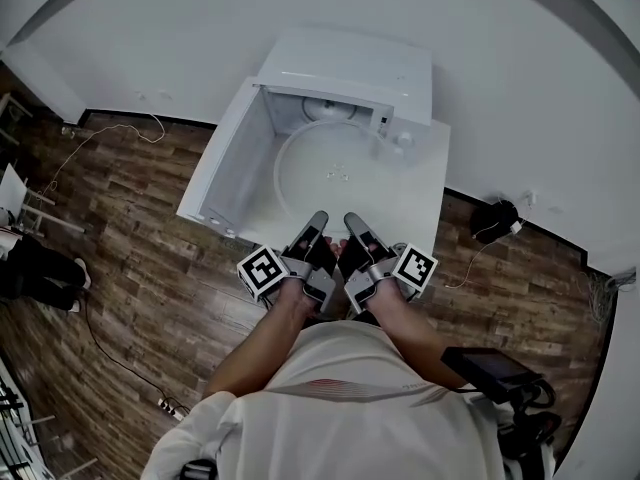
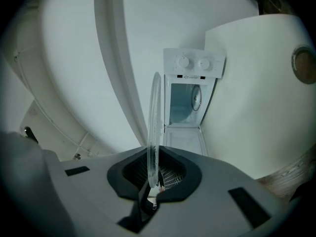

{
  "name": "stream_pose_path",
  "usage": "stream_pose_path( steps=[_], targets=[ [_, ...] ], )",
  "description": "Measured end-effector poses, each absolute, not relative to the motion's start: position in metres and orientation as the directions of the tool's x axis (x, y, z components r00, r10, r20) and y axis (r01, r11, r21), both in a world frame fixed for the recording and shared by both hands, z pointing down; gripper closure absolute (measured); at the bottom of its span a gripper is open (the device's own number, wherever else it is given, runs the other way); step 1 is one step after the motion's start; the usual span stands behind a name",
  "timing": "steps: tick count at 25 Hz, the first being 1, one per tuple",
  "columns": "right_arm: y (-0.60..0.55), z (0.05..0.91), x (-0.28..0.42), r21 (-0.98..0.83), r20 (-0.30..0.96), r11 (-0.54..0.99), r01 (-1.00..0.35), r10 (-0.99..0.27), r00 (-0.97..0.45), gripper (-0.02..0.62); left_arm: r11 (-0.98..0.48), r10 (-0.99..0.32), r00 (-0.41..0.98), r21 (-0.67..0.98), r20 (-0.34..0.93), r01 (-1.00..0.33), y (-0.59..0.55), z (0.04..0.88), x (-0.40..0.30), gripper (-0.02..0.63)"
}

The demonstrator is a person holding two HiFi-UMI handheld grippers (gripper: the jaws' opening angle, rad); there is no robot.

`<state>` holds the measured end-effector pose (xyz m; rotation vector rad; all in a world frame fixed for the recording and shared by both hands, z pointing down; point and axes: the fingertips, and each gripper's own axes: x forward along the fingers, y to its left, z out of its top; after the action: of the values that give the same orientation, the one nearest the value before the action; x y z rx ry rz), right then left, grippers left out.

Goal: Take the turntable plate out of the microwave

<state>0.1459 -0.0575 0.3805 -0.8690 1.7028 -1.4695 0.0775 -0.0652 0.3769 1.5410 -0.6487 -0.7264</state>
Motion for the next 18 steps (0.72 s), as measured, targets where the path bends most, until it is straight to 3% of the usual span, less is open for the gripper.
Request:
stream_pose_path(
  steps=[18],
  targets=[
    [0.008,0.373,0.126,-0.99,-0.092,0.131,-0.049,-0.875,-0.476,0.569,-0.096,-0.712,0.698,0.995,-0.075,0.009,-0.004,0.366,0.059,0.574]
  ],
)
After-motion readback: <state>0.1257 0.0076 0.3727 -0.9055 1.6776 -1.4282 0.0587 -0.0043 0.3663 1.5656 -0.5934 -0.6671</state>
